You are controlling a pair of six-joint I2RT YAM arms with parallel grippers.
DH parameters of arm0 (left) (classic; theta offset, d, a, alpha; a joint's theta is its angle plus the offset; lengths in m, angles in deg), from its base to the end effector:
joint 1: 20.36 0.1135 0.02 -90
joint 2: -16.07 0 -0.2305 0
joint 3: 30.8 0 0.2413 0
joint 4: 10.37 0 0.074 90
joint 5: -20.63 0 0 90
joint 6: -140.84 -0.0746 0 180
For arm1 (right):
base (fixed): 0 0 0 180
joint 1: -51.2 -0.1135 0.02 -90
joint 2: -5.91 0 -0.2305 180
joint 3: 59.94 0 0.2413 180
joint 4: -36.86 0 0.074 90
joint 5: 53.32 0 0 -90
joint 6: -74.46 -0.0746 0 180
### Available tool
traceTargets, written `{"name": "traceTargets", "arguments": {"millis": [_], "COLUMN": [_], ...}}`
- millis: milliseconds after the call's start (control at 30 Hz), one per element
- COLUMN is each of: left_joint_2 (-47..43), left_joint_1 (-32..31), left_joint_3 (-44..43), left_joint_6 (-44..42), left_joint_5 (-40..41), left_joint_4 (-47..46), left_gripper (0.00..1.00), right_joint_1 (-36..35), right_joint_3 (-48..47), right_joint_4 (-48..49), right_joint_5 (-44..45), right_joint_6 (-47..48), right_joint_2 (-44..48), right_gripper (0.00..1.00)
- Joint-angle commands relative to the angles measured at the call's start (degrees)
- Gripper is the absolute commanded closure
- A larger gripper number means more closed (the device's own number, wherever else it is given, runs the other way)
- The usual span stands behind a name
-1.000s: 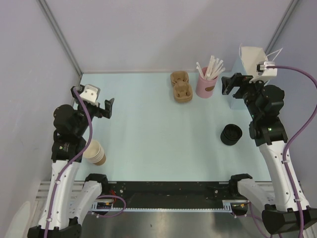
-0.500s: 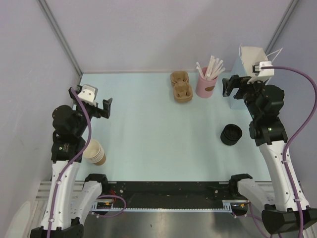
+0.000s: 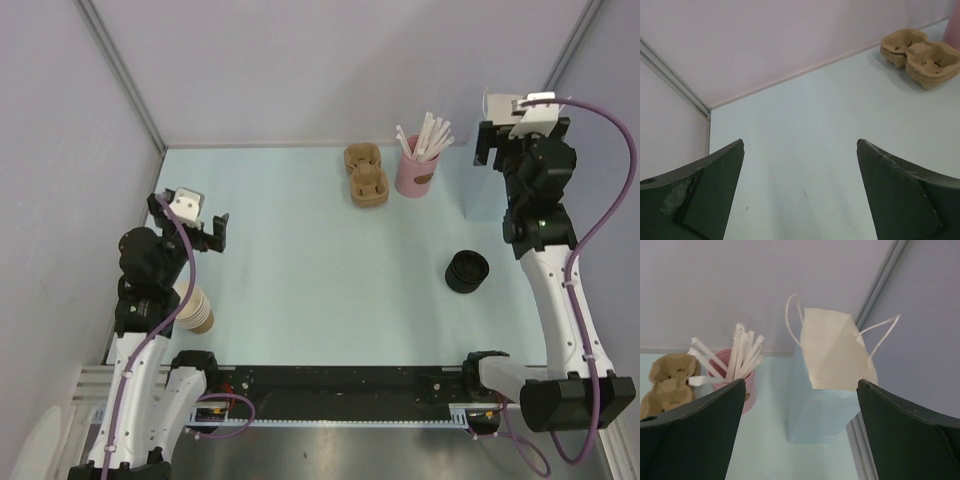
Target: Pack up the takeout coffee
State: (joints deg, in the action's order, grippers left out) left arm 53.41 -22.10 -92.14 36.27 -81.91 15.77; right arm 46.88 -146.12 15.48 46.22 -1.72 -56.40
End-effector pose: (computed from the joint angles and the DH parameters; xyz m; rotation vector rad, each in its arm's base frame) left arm 0.2033 -0.0224 0.3460 0.3942 1.5582 -0.0025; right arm 0.2811 0.0088 0.4217 -0.1094 1.5296 -0.2592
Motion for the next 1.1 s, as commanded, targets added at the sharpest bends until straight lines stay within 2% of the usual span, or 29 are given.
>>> {"name": "traceTargets", "arguments": {"millis": [0, 167, 400, 500, 867, 1067], "left_joint_2": [-0.8, -0.8, -0.7, -0.9, -1.0, -1.0], "left_joint_1": [0.3, 0.4, 0.4, 0.4, 0.7, 0.9], "left_joint_3": [2.8, 4.5, 5.5, 5.8, 6.3, 6.3], "left_joint_6": [-0.2, -0.3, -0.2, -0.3, -0.4, -0.5], "left_joint_5": [-0.9, -5.5, -5.7, -5.7, -5.0, -5.0], "left_joint_4": [-2.3, -2.0, -2.3, -2.8, -3.2, -3.1], "left_gripper": [0.01, 0.01, 0.01, 0.01, 0.01, 0.01], "right_joint_1": [3.9, 6.1, 11.6, 12.8, 12.8, 12.6], "right_joint_3": [-5.5, -10.3, -22.0, -24.8, -18.2, -18.2], "right_joint_4": [2.2, 2.6, -4.3, -5.8, -1.4, -1.5], "right_joint_5": [0.7, 0.4, -7.2, -8.8, -13.6, -11.6], "right_joint_6": [-4.7, -8.5, -13.6, -14.0, -12.6, -12.8], "right_joint_2": [-5.6, -15.5, -29.2, -32.0, -30.5, -31.8], "right_gripper": [0.03, 0.05, 0.06, 0.07, 0.07, 0.07]}}
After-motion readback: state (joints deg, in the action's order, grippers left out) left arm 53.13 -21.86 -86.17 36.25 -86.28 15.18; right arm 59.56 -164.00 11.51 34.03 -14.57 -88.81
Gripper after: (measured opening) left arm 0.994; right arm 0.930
